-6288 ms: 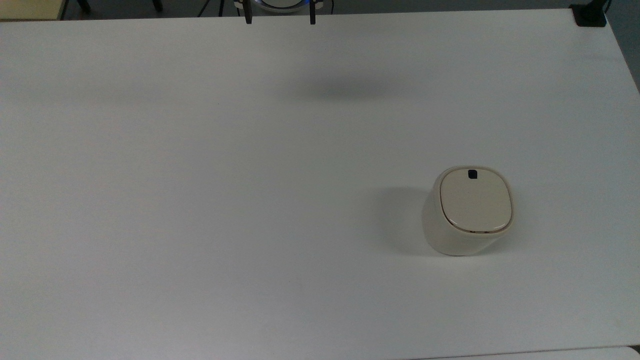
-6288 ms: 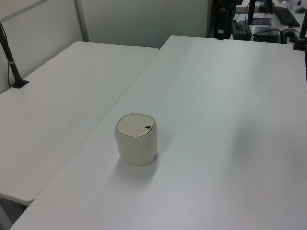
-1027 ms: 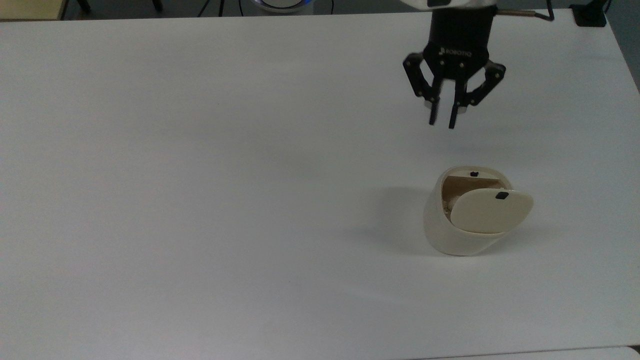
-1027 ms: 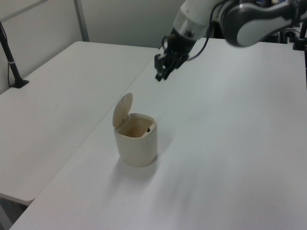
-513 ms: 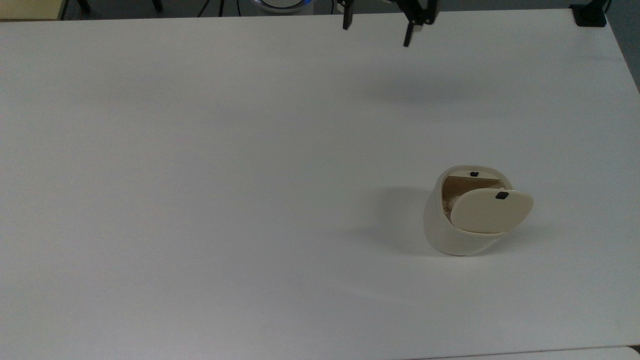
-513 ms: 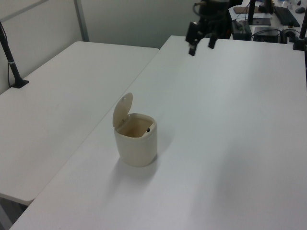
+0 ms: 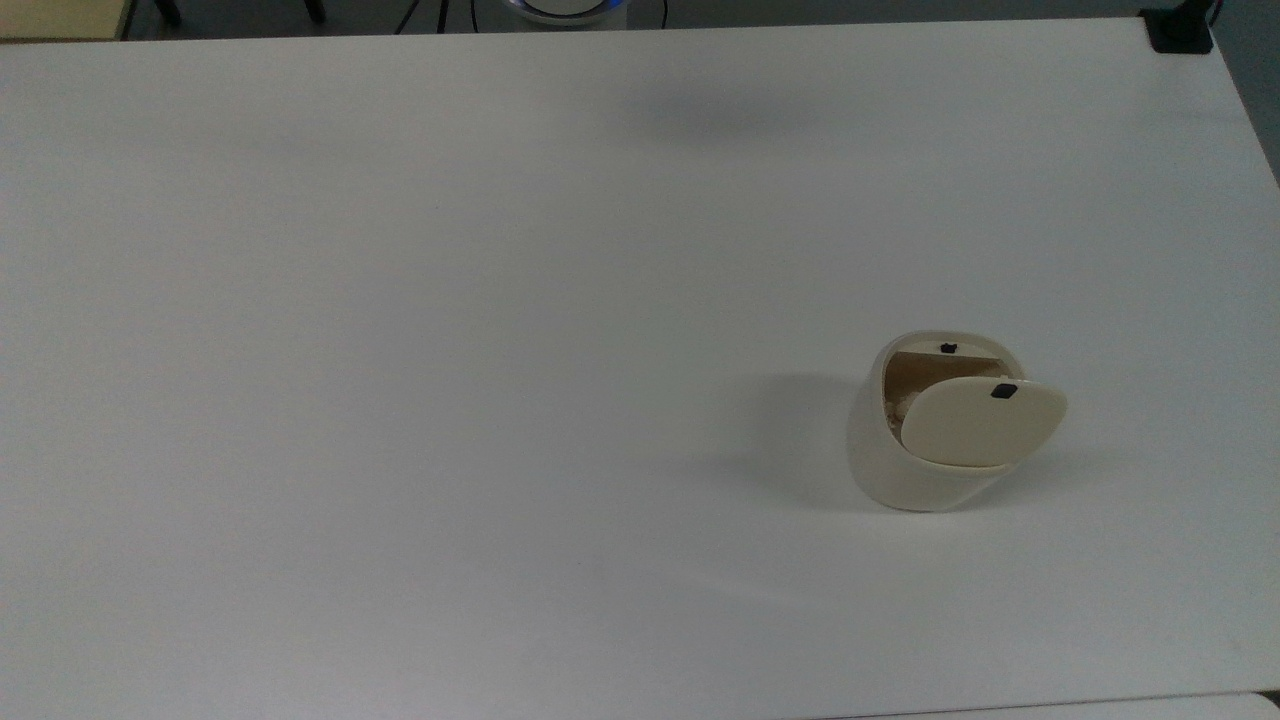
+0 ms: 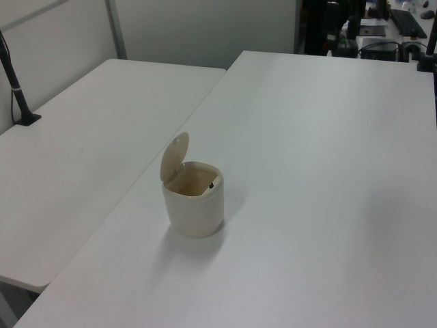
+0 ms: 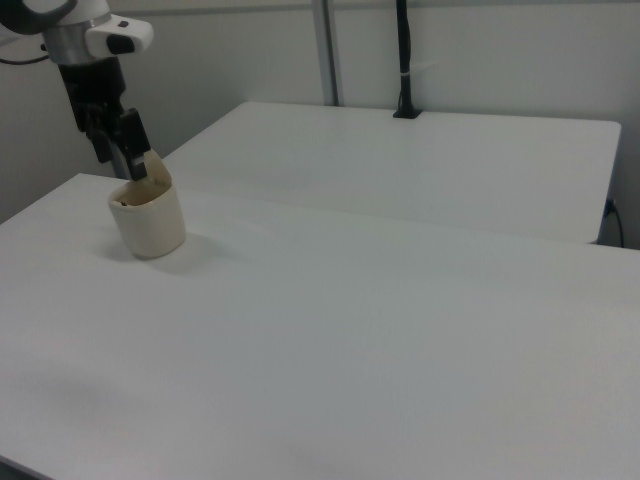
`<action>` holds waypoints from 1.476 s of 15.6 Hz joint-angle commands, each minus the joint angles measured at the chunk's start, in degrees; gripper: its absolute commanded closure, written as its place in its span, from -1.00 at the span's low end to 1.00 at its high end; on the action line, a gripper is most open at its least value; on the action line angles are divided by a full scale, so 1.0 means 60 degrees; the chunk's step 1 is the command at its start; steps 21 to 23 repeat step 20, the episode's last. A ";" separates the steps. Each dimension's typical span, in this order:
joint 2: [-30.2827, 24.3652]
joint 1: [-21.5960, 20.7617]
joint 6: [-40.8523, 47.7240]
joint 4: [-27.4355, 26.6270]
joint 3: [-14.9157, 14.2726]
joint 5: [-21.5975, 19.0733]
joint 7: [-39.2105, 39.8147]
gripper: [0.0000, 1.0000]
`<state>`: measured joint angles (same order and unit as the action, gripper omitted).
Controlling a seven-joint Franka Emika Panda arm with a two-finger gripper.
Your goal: Open the trash bin
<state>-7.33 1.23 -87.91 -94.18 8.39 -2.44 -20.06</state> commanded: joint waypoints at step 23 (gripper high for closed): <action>0.0327 0.0088 -0.1212 -0.0416 -0.0476 0.0217 0.3269 -1.00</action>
